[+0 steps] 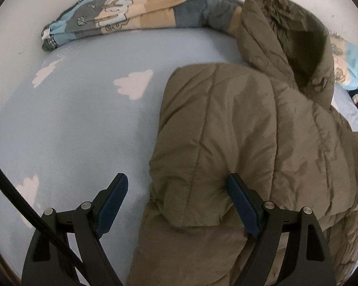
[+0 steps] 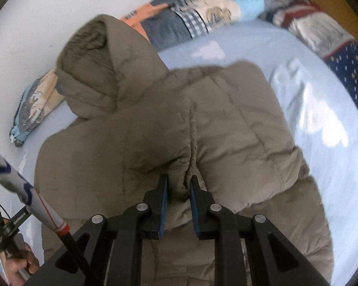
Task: Fold large clothes
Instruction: 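Release the sleeve onto the jacket and withdraw the left gripper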
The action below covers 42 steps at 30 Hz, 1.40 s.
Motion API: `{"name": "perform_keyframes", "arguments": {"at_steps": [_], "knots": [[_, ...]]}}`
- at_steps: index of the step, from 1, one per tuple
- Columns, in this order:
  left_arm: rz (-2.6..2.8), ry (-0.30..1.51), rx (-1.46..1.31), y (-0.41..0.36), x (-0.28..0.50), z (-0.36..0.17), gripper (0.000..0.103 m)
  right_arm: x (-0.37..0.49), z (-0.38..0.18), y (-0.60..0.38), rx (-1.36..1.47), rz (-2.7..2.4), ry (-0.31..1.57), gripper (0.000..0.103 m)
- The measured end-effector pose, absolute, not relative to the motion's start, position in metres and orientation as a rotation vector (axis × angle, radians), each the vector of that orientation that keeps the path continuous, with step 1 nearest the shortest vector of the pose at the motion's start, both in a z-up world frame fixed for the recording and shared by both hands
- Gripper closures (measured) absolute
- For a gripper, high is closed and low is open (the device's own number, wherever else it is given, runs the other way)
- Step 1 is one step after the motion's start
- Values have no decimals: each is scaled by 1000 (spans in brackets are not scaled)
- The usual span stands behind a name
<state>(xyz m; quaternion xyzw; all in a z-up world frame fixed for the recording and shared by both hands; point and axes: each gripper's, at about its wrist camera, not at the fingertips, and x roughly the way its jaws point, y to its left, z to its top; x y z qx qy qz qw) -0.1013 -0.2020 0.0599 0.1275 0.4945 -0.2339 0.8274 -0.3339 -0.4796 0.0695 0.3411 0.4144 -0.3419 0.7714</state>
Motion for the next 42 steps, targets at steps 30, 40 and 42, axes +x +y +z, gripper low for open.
{"name": "perform_keyframes", "arguments": {"at_steps": [30, 40, 42], "knots": [[-631, 917, 378, -256, -154, 63, 18, -307, 67, -456, 554, -733, 924, 62], [-642, 939, 340, -250, -151, 72, 18, -307, 54, -461, 576, -704, 971, 61], [-655, 932, 301, -245, -153, 83, 18, -309, 63, -461, 597, -699, 957, 61]]}}
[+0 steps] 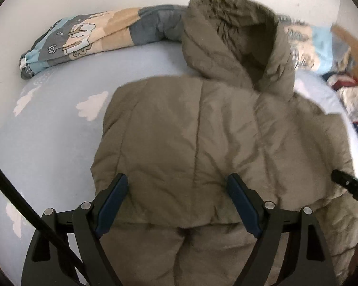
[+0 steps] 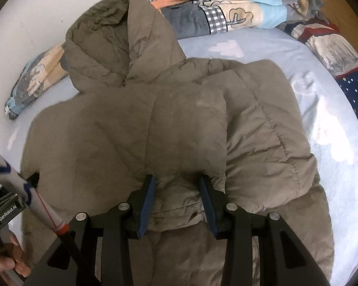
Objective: Fold large clothes
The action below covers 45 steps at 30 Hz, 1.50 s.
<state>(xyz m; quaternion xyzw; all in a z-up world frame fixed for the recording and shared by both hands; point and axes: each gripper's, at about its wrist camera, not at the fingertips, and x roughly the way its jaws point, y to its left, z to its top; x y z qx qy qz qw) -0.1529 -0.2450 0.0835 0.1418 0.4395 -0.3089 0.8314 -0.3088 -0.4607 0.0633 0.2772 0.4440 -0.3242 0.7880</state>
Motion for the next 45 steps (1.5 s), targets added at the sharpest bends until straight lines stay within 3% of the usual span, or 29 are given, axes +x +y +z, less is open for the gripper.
{"name": "perform_keyframes", "arguments": {"at_steps": [8, 17, 31, 45], "knots": [[-735, 855, 333, -255, -183, 98, 18, -305, 103, -434, 546, -627, 870, 61], [-731, 836, 474, -275, -201, 74, 18, -294, 74, -432, 522, -626, 962, 61], [-697, 508, 444, -263, -235, 129, 18, -301, 113, -418, 492, -608, 864, 60], [-666, 490, 419, -260, -228, 134, 18, -298, 118, -409, 431, -608, 862, 58]]}}
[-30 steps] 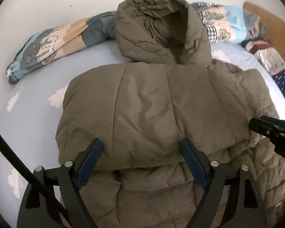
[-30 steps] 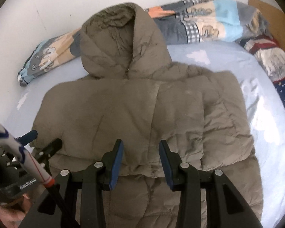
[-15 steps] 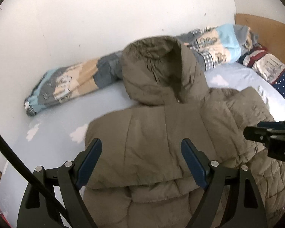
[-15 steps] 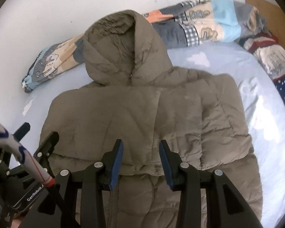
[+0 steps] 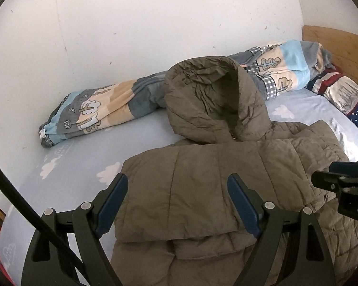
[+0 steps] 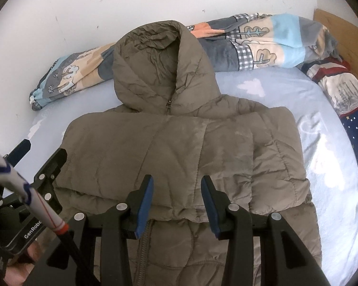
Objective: Fold large clothes
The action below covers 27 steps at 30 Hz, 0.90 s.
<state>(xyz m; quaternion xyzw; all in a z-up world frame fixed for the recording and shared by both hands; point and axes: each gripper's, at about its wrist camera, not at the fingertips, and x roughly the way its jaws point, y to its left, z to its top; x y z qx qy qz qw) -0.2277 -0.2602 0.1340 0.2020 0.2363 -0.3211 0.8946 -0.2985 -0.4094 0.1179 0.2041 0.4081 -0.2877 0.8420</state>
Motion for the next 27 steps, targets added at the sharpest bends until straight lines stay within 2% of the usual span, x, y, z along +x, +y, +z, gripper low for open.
{"name": "perform_keyframes", "arguments": {"at_steps": [27], "knots": [[-662, 526, 437, -263, -220, 124, 18, -292, 119, -397, 241, -691, 891, 54]]}}
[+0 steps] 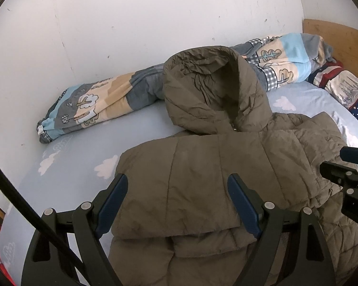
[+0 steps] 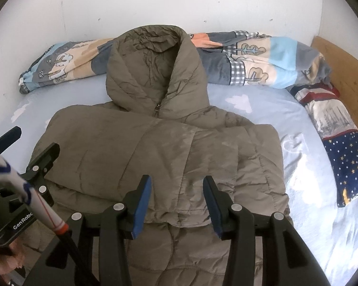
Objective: Fold large clothes
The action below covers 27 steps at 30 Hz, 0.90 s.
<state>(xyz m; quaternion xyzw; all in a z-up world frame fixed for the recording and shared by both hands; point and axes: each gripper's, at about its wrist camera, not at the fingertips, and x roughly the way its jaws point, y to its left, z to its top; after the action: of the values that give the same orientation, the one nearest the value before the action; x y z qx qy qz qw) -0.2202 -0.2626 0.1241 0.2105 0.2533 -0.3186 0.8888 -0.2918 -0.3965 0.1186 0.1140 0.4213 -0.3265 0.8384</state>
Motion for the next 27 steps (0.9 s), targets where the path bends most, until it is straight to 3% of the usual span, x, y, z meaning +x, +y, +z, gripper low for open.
{"name": "perform_keyframes", "arguments": {"at_steps": [27], "knots": [[-665, 523, 418, -260, -220, 131, 18, -289, 120, -387, 203, -689, 901, 52]]}}
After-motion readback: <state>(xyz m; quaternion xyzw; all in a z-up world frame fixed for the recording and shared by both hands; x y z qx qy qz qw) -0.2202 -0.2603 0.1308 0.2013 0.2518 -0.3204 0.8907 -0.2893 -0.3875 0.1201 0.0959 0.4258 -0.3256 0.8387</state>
